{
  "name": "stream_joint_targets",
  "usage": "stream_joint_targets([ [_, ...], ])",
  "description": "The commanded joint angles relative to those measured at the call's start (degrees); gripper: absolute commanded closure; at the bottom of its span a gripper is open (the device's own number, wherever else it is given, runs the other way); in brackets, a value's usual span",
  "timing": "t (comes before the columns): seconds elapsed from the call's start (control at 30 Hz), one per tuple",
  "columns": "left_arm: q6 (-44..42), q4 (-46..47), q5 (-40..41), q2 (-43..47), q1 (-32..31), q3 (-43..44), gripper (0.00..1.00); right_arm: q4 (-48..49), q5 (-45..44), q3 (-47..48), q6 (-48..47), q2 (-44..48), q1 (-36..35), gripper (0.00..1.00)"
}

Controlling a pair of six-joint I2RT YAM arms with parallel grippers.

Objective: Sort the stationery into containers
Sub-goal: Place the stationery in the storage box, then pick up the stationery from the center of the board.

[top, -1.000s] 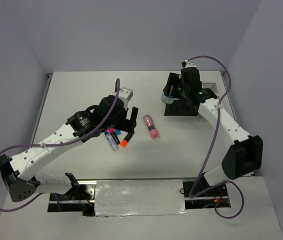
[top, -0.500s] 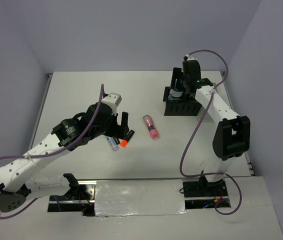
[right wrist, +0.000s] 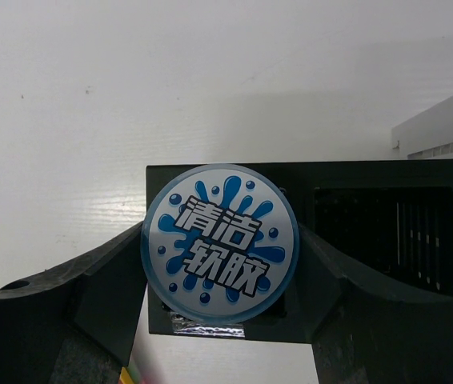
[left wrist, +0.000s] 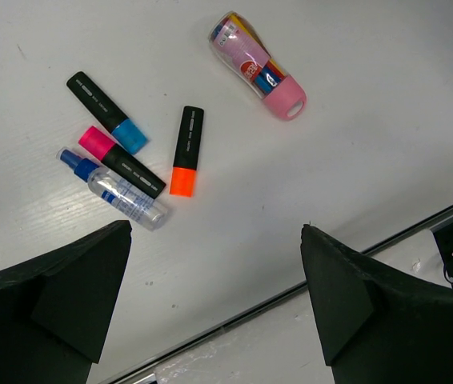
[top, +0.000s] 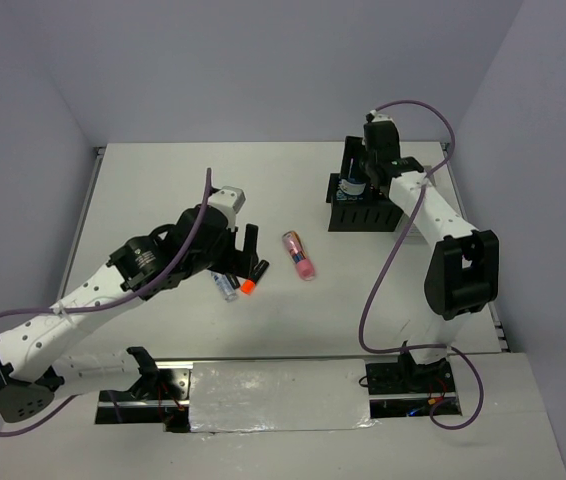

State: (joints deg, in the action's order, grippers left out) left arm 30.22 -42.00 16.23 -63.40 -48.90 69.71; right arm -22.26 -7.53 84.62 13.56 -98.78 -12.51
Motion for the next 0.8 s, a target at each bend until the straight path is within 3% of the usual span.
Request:
stream_joint_targets([
  [0.0, 0.0, 2.0, 0.2, -0.9, 0.0, 0.6, 0.01, 5.1, -0.8, -0.5, -1.5, 0.6, 0.0, 0.73],
  [0.07, 0.3, 2.4, 0.4, -2.2, 0.0, 0.9, 0.01, 5.2, -0.5, -1.2, -1.3, 1.5, 0.0, 0.33],
  [0.13, 1.0, 2.5, 0.3, -3.7, 0.0, 1.3, 0.01, 5.4, -0.3, -1.8, -1.4, 2.7, 0.0, 0.25],
  [0.23, 2.4, 3.0, 0.6, -7.3, 0.0, 2.9, 0.01, 5.4, 0.1, -2.3, -1.6, 3.8, 0.1, 0.17],
  [0.43, 8.0, 0.8, 2.5, -18.0, 0.0, 9.6, 0.01, 1.6, 0.8, -0.8, -0.1, 6.8, 0.1, 0.11],
  [0.77, 8.1, -8.0, 1.3, -41.7, 1.5, 29.1, 0.01, -13.3, 3.8, -3.8, 9.2, 26.0, 0.1, 0.09],
])
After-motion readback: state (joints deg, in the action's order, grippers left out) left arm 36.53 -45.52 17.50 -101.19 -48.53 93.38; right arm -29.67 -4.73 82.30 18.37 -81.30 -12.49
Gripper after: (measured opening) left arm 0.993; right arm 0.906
